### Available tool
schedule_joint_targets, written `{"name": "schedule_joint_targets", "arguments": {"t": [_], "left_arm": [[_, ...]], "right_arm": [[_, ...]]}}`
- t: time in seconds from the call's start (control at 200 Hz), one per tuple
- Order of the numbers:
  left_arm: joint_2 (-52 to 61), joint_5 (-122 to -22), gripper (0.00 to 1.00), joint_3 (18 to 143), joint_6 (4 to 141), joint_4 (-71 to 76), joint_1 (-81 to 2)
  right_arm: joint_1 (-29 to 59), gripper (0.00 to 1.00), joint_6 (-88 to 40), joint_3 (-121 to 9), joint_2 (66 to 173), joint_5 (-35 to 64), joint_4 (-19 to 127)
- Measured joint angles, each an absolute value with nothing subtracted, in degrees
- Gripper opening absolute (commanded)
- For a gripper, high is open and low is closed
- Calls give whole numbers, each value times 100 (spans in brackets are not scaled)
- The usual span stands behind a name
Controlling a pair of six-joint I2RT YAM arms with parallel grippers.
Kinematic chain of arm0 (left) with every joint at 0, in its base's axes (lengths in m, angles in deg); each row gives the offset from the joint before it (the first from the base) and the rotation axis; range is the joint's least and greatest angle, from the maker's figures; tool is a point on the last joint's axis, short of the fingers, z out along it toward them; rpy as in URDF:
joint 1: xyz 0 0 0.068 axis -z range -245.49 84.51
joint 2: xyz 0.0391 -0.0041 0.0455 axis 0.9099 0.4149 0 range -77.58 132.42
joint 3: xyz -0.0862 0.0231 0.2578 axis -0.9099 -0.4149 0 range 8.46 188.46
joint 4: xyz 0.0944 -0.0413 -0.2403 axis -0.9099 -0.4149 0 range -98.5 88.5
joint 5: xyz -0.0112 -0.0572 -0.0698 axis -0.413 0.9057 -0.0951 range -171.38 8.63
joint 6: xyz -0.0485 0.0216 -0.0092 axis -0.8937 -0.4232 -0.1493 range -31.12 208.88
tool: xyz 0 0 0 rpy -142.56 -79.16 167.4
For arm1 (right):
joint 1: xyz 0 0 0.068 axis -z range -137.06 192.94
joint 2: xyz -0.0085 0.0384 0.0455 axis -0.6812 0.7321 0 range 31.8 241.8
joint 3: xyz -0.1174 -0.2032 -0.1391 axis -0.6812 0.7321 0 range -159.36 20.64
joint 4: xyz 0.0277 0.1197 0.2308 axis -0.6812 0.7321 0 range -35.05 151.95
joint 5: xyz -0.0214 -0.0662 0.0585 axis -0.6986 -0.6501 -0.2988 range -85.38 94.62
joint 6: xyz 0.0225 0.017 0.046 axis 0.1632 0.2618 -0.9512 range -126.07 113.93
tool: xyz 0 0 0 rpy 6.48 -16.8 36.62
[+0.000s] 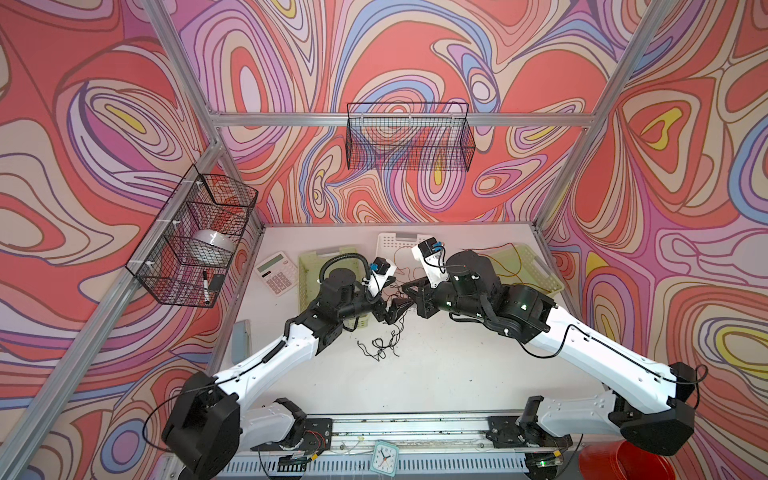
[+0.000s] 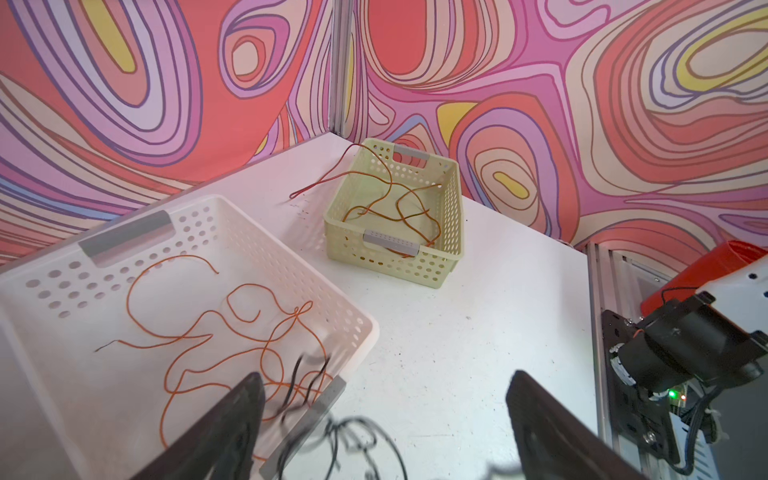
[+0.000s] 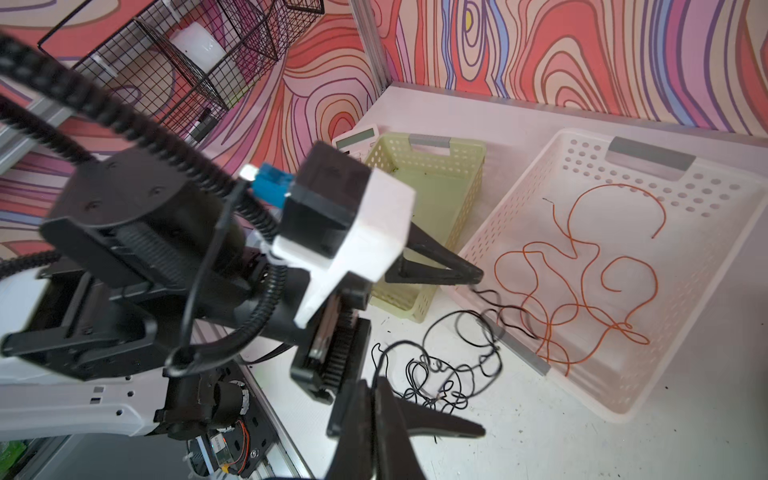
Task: Untangle the cables
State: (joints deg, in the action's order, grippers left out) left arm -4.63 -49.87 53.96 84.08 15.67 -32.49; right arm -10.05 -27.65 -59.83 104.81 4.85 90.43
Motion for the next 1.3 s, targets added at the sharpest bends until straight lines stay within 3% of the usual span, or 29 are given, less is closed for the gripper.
{"name": "schedule_joint_targets", "arguments": {"t": [0.11,0.22,0.446,0.526,0.756,0.966,1.297], "left_arm": [[-85,-4910,44,5881,8319,1674,-3133],[4,-4781,0,6379,8284,1676,-2954],[9,-4648,0,7103,8303,1305,-2705],[22,-4659,0,7295,8314,996,-2707],[127,-4694,0,7975,8168,229,-2782],[127,-4819,0,8233,7838,59,-2854],[129,-4856,0,8279,7315,30,-2821]], "right_arm": [[-918,0,-2728,-6013,10341,502,9183],[-795,0,-2680,-6037,10168,489,9323],[-695,0,-2453,-6311,10109,332,9485],[-695,41,-2400,-6254,10007,216,9465],[-688,77,-2230,-4767,8540,-652,8840],[-688,84,-1978,-3253,7758,-884,7955],[-688,86,-1113,-2440,8748,-344,5773]]}}
